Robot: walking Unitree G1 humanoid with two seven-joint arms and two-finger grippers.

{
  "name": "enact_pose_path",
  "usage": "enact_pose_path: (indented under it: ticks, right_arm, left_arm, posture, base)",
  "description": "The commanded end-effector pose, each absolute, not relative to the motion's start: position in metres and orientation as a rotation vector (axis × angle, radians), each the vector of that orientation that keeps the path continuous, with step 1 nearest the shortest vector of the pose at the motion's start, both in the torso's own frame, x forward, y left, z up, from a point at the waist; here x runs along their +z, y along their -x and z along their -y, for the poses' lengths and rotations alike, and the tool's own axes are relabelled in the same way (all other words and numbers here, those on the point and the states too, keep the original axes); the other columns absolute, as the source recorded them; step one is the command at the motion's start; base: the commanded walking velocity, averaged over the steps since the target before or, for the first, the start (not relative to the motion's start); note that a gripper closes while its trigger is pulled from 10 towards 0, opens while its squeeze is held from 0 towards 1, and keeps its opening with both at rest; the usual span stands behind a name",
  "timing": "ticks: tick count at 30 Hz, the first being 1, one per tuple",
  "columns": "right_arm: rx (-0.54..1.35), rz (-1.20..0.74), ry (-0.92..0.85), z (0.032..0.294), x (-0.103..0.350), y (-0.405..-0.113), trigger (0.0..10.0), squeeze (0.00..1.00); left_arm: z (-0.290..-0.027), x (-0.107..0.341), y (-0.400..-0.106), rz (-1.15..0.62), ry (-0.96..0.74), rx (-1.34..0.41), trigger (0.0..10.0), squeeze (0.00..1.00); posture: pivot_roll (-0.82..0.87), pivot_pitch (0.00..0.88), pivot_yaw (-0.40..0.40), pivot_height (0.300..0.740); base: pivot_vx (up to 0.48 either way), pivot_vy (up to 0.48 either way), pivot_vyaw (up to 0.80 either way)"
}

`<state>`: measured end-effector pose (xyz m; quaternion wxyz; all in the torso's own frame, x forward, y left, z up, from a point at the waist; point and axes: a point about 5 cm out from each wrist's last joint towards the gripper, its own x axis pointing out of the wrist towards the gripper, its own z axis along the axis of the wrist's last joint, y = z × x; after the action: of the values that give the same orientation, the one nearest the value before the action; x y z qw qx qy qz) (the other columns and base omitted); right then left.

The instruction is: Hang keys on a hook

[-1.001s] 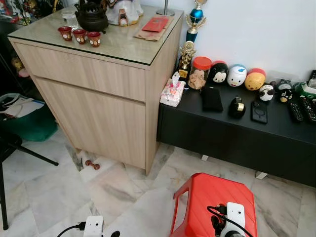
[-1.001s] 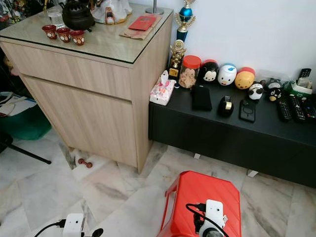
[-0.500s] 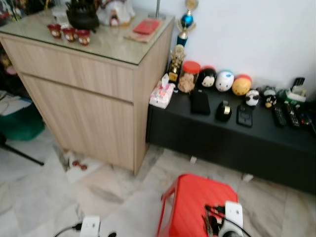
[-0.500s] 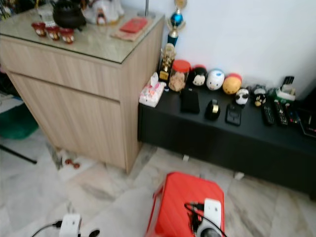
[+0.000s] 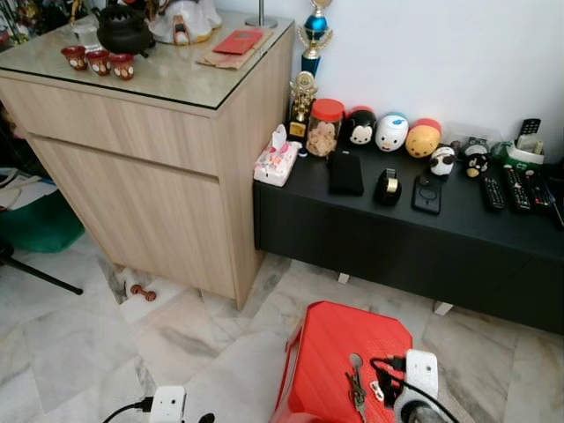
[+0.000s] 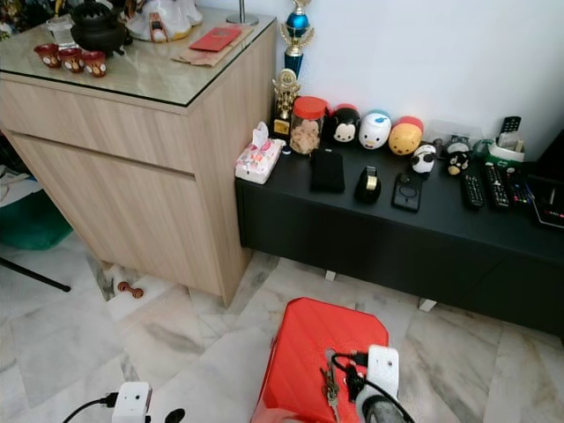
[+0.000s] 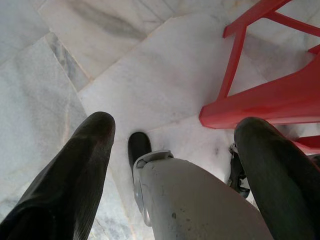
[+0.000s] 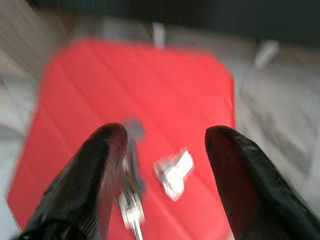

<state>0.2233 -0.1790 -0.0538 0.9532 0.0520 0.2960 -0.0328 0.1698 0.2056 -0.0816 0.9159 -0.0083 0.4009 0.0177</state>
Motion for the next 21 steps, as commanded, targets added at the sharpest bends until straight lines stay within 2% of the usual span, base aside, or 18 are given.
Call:
enact_pose_path:
  ticks: [1,9,16,21]
  right_arm:
    - [-0.041,-0.554,-0.078,0.180,-0.049,-0.227,10.0,0.00]
    - [0.086,-0.292,0.066,0.173,-0.022,-0.238,10.0,0.00]
    - [0.062,-0.114,0.025,0.165,0.002,-0.245,10.0,0.00]
    - [0.067,-0.107,0.005,0.155,0.003,-0.244,10.0,0.00]
  left_arm:
    - [-0.205,-0.084,-0.164,-0.844,0.022,0.034,10.0,0.00]
    - [-0.204,-0.085,-0.164,-0.847,0.017,0.026,10.0,0.00]
    - [-0.205,-0.086,-0.162,-0.857,0.012,0.022,10.0,0.00]
    - [-0.210,-0.085,-0.160,-0.850,-0.013,0.041,10.0,0.00]
  posture:
    - [0.10,0.087,-0.084,0.740]
    - [0.10,0.075,-0.083,0.740]
    - [0.09,0.058,-0.078,0.740]
    - [0.09,0.049,-0.077,0.740]
  base:
    - [0.000,0.000,0.00]
    - [0.000,0.000,0.00]
    - [0.000,0.000,0.00]
    - [0.000,0.000,0.00]
